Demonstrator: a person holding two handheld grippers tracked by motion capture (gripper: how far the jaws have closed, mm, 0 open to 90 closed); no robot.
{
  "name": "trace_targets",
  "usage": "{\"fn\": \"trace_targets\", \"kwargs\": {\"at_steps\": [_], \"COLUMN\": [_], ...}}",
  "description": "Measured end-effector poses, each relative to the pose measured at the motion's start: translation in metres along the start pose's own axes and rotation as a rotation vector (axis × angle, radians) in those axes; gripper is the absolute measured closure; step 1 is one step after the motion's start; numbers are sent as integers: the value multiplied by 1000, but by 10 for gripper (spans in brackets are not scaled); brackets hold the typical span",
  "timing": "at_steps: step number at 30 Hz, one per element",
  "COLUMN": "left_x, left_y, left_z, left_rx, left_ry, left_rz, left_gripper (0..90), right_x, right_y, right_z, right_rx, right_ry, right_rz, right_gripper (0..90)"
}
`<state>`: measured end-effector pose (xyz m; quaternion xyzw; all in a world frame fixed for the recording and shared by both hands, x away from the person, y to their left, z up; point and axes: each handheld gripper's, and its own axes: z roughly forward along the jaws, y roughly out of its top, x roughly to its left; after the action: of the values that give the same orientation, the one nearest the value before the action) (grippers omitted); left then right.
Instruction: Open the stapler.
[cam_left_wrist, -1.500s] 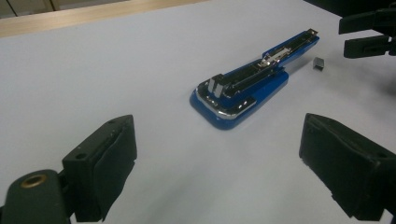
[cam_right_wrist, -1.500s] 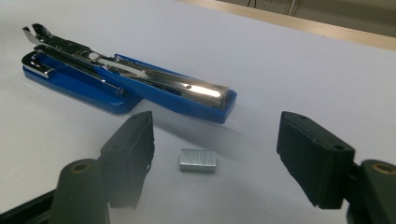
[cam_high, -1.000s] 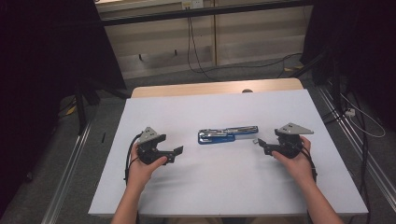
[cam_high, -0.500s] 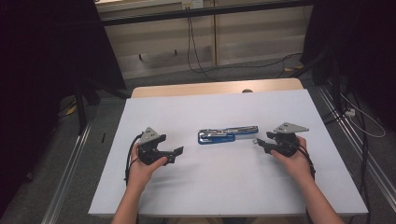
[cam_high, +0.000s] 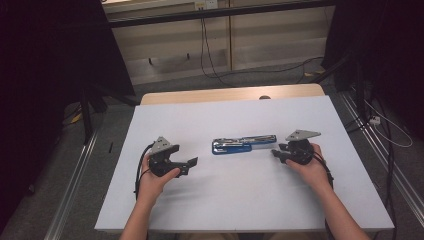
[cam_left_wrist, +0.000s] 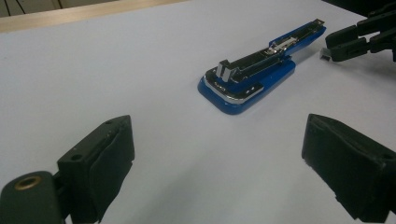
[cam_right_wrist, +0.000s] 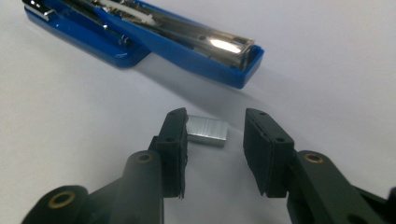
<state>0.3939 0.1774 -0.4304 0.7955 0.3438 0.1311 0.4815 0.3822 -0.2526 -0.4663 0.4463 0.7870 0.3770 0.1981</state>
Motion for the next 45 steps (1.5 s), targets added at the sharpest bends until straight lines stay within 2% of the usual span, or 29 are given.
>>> {"fn": "trace_targets", "kwargs": {"at_steps": [5,8,12,23,28,31,36,39,42,45], "left_x": [1,1,2,2,3,3,3,4,5,4], "left_y": [0,0,-1,0,0,0,-1,-1,-1,-1], "left_z": [0,0,0,-2,-1,-1,0,-2,-3,-3], "left_rx": [8,4,8,2,0,-2,3,-1,0,1], "left_ry": [7,6,9,13,12,10,12,14,17,15], "left_rz": [0,-2,-4,-4,-6,-4,-10,-11,-11,-10], "left_gripper": [95,95,96,99,100,100,101,100,100,101], "right_x": [1,4,5,8,3,-1,-5,-1,-2,-2], "right_y": [0,0,-1,-8,-11,-9,-3,-2,-2,-3], "right_z": [0,0,-2,-13,-18,-17,-6,-2,-3,-4], "right_rx": [3,9,7,34,34,19,-10,22,24,26], "right_ry": [28,40,66,73,47,29,48,56,82,105], "right_rz": [-16,-35,-3,-5,-11,-17,-47,-89,-75,-75], "right_gripper": [684,676,695,725,699,593,547,588,629,712]}}
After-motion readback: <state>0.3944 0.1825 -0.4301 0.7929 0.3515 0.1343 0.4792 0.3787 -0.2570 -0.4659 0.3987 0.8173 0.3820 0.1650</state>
